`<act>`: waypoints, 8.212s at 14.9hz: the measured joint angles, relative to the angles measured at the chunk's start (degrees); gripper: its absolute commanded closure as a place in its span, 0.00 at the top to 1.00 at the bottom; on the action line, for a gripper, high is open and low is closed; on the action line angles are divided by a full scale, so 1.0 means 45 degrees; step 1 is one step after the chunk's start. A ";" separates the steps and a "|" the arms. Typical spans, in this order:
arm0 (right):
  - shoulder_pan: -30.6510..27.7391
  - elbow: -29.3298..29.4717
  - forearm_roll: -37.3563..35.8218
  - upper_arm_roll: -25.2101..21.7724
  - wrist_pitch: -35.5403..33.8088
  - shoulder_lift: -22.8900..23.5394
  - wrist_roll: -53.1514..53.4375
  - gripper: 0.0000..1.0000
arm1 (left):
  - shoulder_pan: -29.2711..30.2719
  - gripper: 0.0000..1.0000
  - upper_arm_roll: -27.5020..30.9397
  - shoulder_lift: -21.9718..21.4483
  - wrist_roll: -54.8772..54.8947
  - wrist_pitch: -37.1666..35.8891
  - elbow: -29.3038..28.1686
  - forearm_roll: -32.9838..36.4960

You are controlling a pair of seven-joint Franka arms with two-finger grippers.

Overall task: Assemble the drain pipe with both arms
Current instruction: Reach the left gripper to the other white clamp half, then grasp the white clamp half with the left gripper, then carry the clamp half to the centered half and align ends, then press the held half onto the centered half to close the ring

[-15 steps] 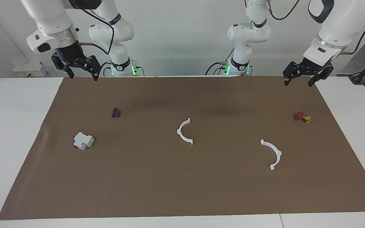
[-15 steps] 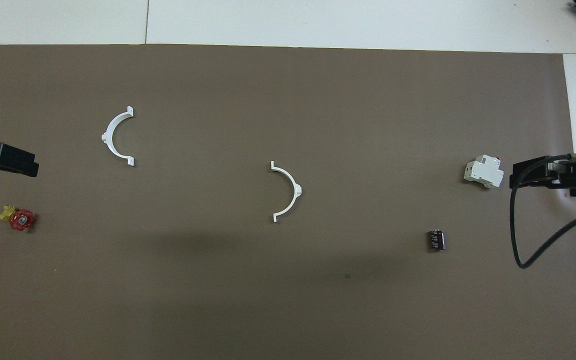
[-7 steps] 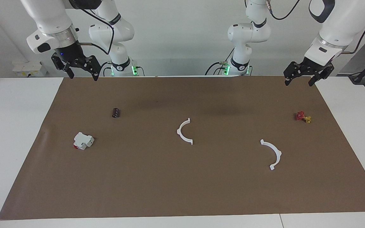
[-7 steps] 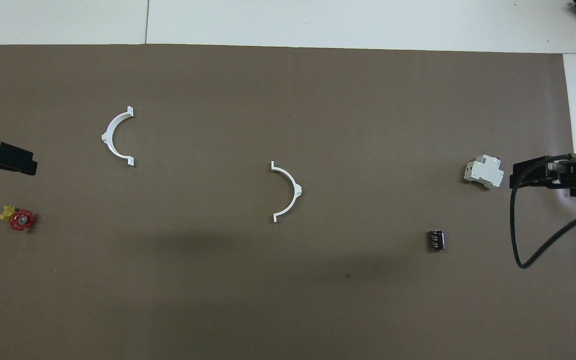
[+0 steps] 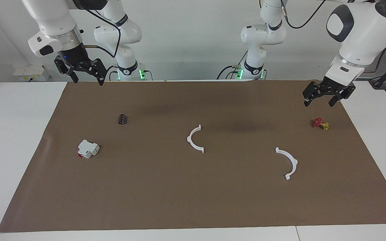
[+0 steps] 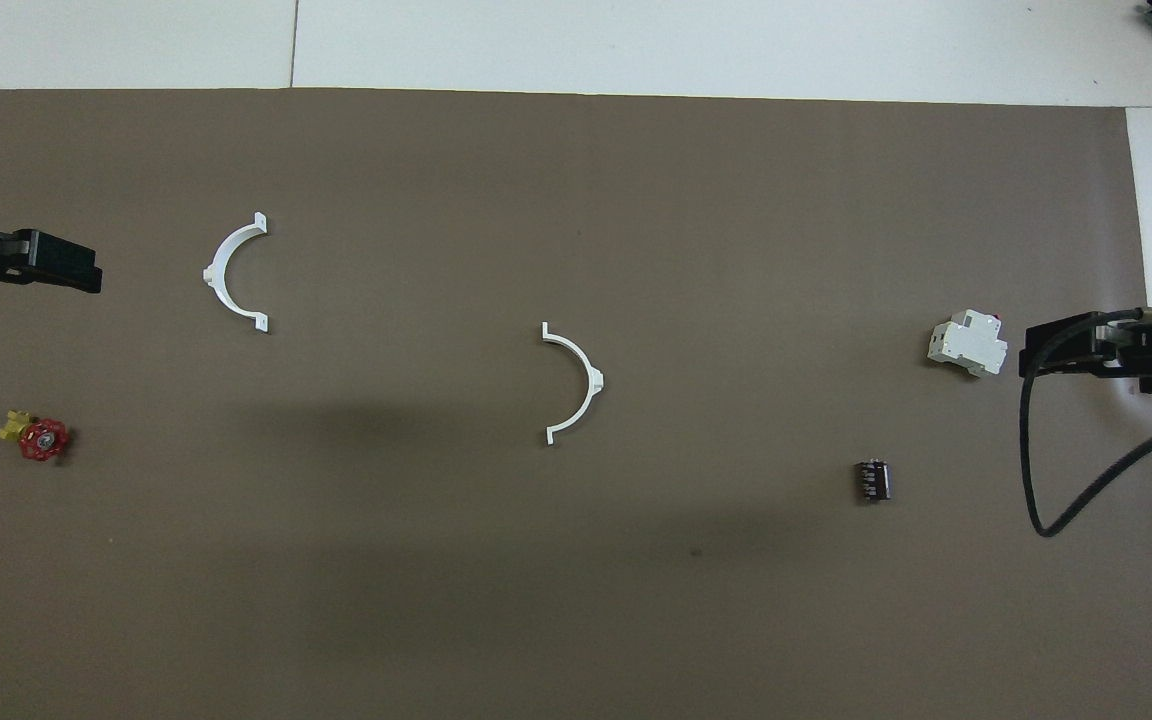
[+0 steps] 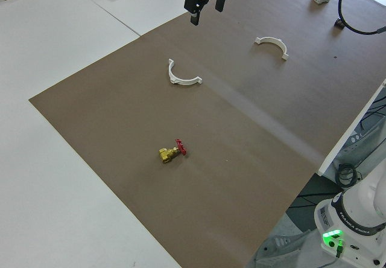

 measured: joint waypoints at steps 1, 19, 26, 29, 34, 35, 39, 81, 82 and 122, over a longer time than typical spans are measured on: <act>0.0000 0.0000 0.0000 0.0000 0.0000 0.0000 0.0000 1.00 | 0.0021 1.00 0.0001 0.0277 -0.0015 0.0337 -0.0006 -0.0029; 0.0000 0.0000 0.0000 0.0000 0.0000 0.0000 0.0000 1.00 | 0.0234 0.88 0.0003 0.5498 -0.0146 0.6407 -0.0186 -0.0401; 0.0000 0.0000 0.0000 0.0000 0.0000 0.0000 0.0000 1.00 | 0.0311 0.79 -0.0042 0.5499 -0.0147 0.8190 -0.1775 -0.0414; 0.0000 0.0000 0.0000 0.0000 0.0000 0.0000 0.0000 1.00 | 0.0304 0.64 -0.0085 0.5394 -0.0216 0.7804 -0.1778 -0.0419; 0.0000 0.0000 0.0000 0.0000 0.0000 0.0000 0.0000 1.00 | 0.0238 0.00 -0.0178 0.5177 -0.0973 0.7030 -0.1762 -0.0482; 0.0000 0.0000 0.0000 0.0000 0.0000 0.0000 0.0000 1.00 | 0.0183 0.00 -0.0178 0.5129 -0.1051 0.6808 -0.1760 -0.0482; 0.0000 0.0000 0.0000 0.0000 0.0000 0.0000 0.0000 1.00 | -0.0086 0.00 -0.0194 0.5082 -0.1096 0.6657 -0.1605 -0.0483; 0.0001 0.0000 0.0000 0.0000 0.0000 0.0000 0.0000 1.00 | -0.7211 0.00 -0.0263 0.3644 -0.9282 0.7161 -0.4034 0.0621; 0.0001 0.0000 0.0000 0.0000 0.0000 0.0000 0.0000 1.00 | -0.7229 0.00 -0.0271 0.3642 -0.9283 0.7159 -0.4037 0.0621; 0.0001 0.0000 0.0000 0.0000 0.0000 0.0000 0.0000 1.00 | -0.7538 0.00 -0.0279 0.3323 -1.0761 0.7843 -0.4750 0.0625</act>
